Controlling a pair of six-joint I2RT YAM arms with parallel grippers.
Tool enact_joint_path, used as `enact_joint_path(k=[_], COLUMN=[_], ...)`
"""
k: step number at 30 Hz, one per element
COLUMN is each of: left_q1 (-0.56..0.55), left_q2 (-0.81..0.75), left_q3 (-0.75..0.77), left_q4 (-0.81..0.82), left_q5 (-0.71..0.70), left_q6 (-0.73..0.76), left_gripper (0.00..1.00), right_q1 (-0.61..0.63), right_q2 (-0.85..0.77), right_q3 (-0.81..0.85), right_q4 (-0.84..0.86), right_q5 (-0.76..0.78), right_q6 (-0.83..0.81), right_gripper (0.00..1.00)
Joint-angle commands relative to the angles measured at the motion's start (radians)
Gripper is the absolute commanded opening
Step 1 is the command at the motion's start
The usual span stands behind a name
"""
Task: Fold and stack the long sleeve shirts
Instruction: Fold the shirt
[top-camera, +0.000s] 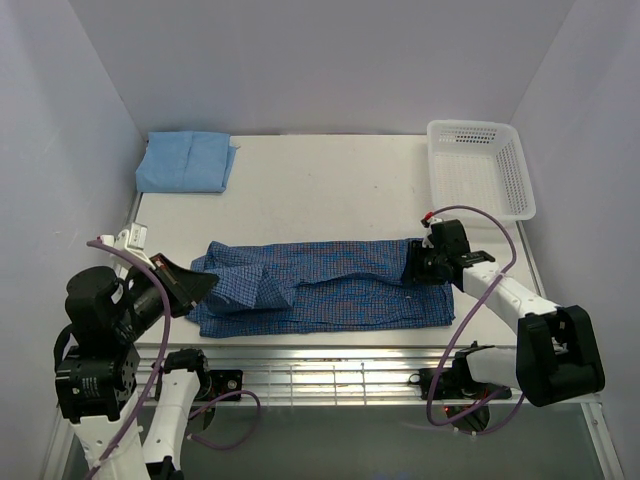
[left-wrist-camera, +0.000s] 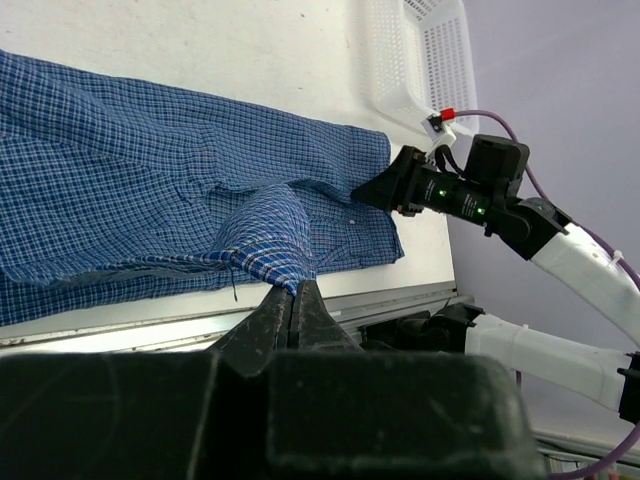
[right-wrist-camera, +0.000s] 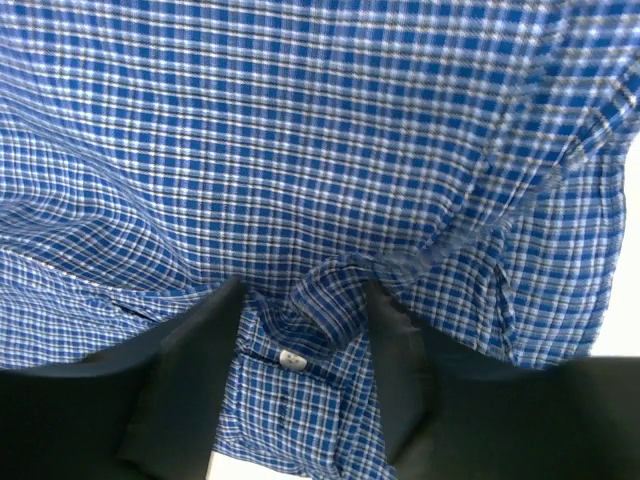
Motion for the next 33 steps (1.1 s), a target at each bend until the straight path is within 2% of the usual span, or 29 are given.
enact_joint_path(k=[1,2,6,8,11,14,15,18,21,28,30,33], left_q1=[0.001,0.001,0.001,0.001,0.001,0.001,0.002,0.001,0.001,0.001,0.001,0.001], left_q2=[0.021,0.027,0.044,0.044,0.042,0.042,0.042,0.044,0.038,0.039,0.044,0.051], left_q3=[0.009,0.012,0.011,0.015,0.023,0.018,0.017,0.007,0.015,0.009,-0.008,-0.077], left_q4=[0.051,0.049,0.054,0.063,0.074,0.101,0.108,0.124,0.126,0.149,0.207,0.313], left_q5=[0.073,0.077,0.081,0.078,0.064,0.066,0.073,0.089,0.080,0.041,0.037,0.084], left_q6=[0.042,0.045,0.056,0.056,0.060,0.059,0.059,0.059,0.063,0.062,0.056,0.044], left_gripper=[0.00,0.00,0.00,0.00,0.00,0.00,0.00,0.00,0.00,0.00,0.00,0.00], right_q1=[0.005,0.005,0.005,0.005,0.005,0.007,0.005,0.030,0.114,0.131,0.131,0.131], right_q2=[-0.041,-0.052,-0.122,-0.158,-0.179,-0.170,-0.162,-0.103,-0.043,0.017,0.028,0.042], right_q3=[0.018,0.028,0.057,0.076,0.128,0.145,0.139,0.130,0.131,0.036,0.018,0.010], right_q4=[-0.036,-0.055,-0.171,-0.193,-0.198,-0.130,-0.103,-0.024,-0.024,-0.116,-0.139,-0.135], right_q5=[0.057,0.077,0.263,0.283,0.257,0.124,0.005,-0.146,-0.108,0.051,0.119,0.133], right_q6=[0.023,0.029,0.041,0.030,0.020,0.004,-0.006,-0.002,0.001,0.058,0.064,0.063], right_gripper=[0.61,0.71,0.89,0.98,0.90,0.90,0.90,0.90,0.90,0.90,0.90,0.90])
